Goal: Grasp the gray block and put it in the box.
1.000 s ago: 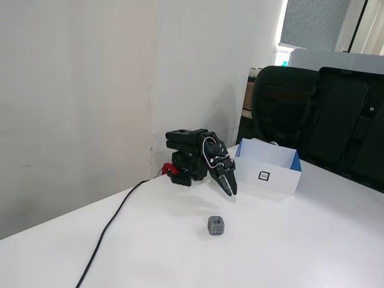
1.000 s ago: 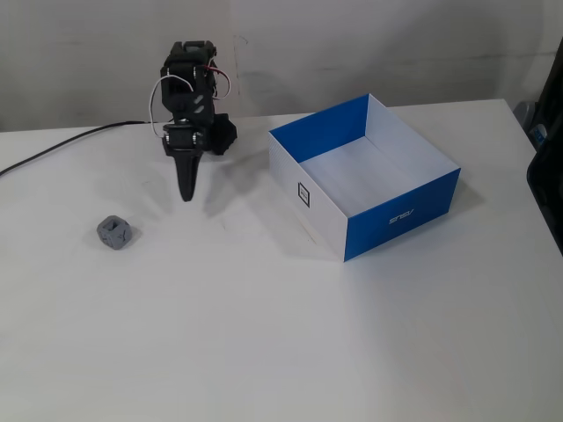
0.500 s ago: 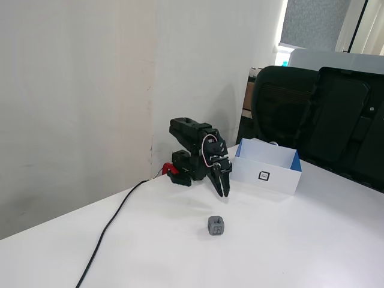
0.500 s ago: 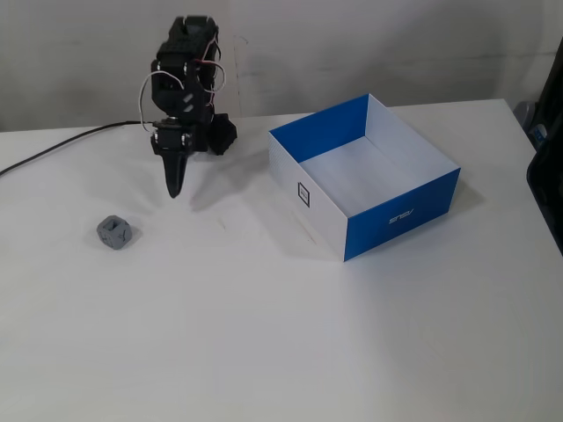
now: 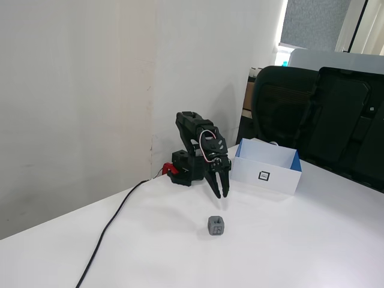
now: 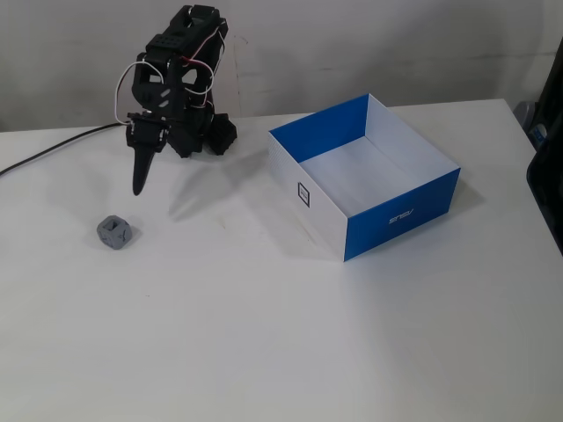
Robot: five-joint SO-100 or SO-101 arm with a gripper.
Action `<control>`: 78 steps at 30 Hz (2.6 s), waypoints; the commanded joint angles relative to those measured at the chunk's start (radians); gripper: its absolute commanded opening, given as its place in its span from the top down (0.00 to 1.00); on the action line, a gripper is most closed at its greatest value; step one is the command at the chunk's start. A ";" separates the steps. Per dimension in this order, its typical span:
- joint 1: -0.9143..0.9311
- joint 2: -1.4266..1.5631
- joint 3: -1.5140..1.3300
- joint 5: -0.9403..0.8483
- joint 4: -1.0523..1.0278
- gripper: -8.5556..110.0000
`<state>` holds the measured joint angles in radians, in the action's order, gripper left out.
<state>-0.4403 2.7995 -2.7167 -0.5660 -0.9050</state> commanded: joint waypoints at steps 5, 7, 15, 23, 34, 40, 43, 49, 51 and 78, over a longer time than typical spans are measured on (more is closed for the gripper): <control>-0.041 -0.233 0.158 -0.058 0.043 0.87; -0.043 -0.348 0.225 -0.048 0.014 0.87; -0.043 -0.592 0.483 -0.034 -0.114 0.88; -0.043 -0.634 0.604 -0.098 -0.204 0.87; -0.075 -0.704 0.669 -0.298 -0.299 0.87; -0.092 -0.758 0.687 -0.416 -0.295 0.87; -0.106 -0.765 0.687 -0.486 -0.285 0.87; -0.144 -0.890 0.779 -0.540 -0.298 0.87; -0.156 -0.959 0.842 -0.551 -0.310 0.87; -0.115 -1.065 0.864 -0.666 -0.316 0.70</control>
<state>-0.5676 1.7273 -1.8546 -1.2287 -1.2502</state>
